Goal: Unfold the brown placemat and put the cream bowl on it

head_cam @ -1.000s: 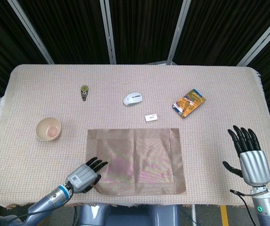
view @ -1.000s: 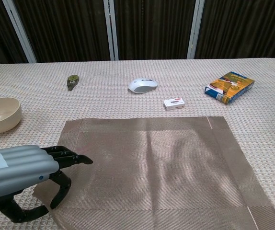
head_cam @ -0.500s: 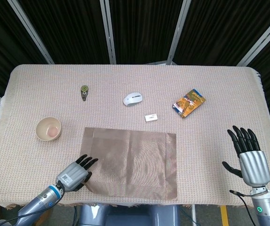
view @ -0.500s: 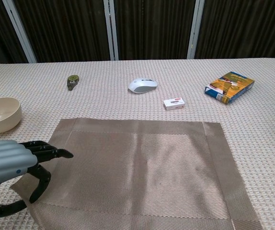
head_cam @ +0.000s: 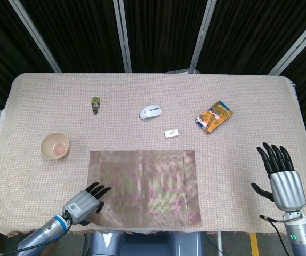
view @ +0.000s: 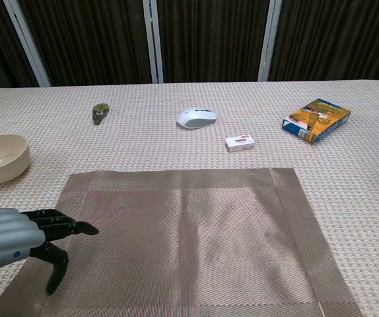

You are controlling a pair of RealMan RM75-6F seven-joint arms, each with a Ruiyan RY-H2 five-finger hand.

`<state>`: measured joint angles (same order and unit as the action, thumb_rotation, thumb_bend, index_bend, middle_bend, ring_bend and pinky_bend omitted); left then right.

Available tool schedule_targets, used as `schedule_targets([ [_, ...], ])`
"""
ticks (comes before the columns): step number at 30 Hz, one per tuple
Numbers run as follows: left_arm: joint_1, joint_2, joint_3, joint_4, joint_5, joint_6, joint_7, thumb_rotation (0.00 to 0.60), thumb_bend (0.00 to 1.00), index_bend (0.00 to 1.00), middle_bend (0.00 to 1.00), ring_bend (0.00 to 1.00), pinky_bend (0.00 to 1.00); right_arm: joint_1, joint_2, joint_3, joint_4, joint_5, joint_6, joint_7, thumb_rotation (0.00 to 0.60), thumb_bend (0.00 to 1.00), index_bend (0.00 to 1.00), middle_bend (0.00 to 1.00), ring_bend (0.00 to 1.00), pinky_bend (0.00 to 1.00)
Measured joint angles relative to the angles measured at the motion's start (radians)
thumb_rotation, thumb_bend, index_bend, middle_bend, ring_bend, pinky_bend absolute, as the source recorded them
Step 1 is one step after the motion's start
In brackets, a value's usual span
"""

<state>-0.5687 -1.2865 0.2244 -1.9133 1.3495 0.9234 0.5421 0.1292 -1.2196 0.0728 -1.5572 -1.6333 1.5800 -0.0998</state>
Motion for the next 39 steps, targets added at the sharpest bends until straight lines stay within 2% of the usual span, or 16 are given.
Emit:
schedule_targets([
  [1, 0.000, 0.002, -0.001, 0.001, 0.005, -0.001, -0.009, 0.600, 0.00, 0.00, 0.00, 0.00, 0.00, 0.000, 0.000, 0.000, 0.000, 0.000, -0.001, 0.000, 0.600, 0.00, 0.00, 0.00, 0.00, 0.00],
  [7, 0.005, 0.032, -0.015, 0.006, 0.071, 0.021, -0.133, 0.600, 0.00, 0.00, 0.00, 0.00, 0.00, 0.000, 0.000, -0.002, -0.001, -0.005, 0.000, -0.001, 0.600, 0.00, 0.00, 0.00, 0.00, 0.00],
  [10, 0.014, 0.056, -0.043, 0.025, 0.124, 0.086, -0.243, 0.600, 0.00, 0.00, 0.00, 0.00, 0.00, -0.001, 0.001, -0.003, -0.004, -0.008, 0.002, -0.002, 0.600, 0.00, 0.00, 0.00, 0.00, 0.00],
  [13, 0.022, 0.086, -0.100, 0.065, 0.145, 0.168, -0.355, 0.600, 0.00, 0.00, 0.00, 0.00, 0.00, -0.002, 0.001, -0.004, -0.006, -0.010, 0.003, -0.004, 0.600, 0.00, 0.00, 0.00, 0.00, 0.00],
  [17, 0.027, 0.134, -0.174, 0.118, 0.100, 0.197, -0.473, 0.600, 0.00, 0.00, 0.00, 0.00, 0.00, -0.003, 0.001, -0.004, -0.007, -0.009, 0.002, -0.006, 0.600, 0.00, 0.00, 0.00, 0.00, 0.00],
  [20, 0.031, 0.157, -0.214, 0.173, 0.043, 0.197, -0.523, 0.600, 0.00, 0.00, 0.00, 0.00, 0.00, -0.003, 0.001, -0.003, -0.007, -0.007, -0.001, -0.007, 0.600, 0.00, 0.00, 0.00, 0.00, 0.00],
  [23, 0.036, 0.161, -0.236, 0.246, 0.003, 0.192, -0.545, 0.600, 0.00, 0.04, 0.00, 0.00, 0.00, -0.001, -0.001, -0.003, -0.006, -0.006, -0.004, -0.009, 0.600, 0.00, 0.00, 0.00, 0.00, 0.00],
  [28, 0.046, 0.143, -0.245, 0.366, -0.040, 0.165, -0.566, 0.600, 0.00, 0.15, 0.00, 0.00, 0.00, 0.000, -0.003, -0.003, -0.005, -0.006, -0.008, -0.012, 0.600, 0.00, 0.00, 0.00, 0.00, 0.00],
  [32, 0.055, 0.085, -0.238, 0.513, -0.054, 0.126, -0.607, 0.600, 0.00, 0.22, 0.00, 0.00, 0.00, 0.002, -0.007, -0.004, -0.005, -0.006, -0.011, -0.019, 0.600, 0.00, 0.00, 0.00, 0.00, 0.00],
  [39, 0.066, -0.037, -0.207, 0.768, 0.002, 0.073, -0.744, 0.600, 0.00, 0.30, 0.00, 0.00, 0.00, 0.004, -0.013, -0.003, -0.001, -0.001, -0.018, -0.026, 0.600, 0.00, 0.00, 0.00, 0.00, 0.00],
])
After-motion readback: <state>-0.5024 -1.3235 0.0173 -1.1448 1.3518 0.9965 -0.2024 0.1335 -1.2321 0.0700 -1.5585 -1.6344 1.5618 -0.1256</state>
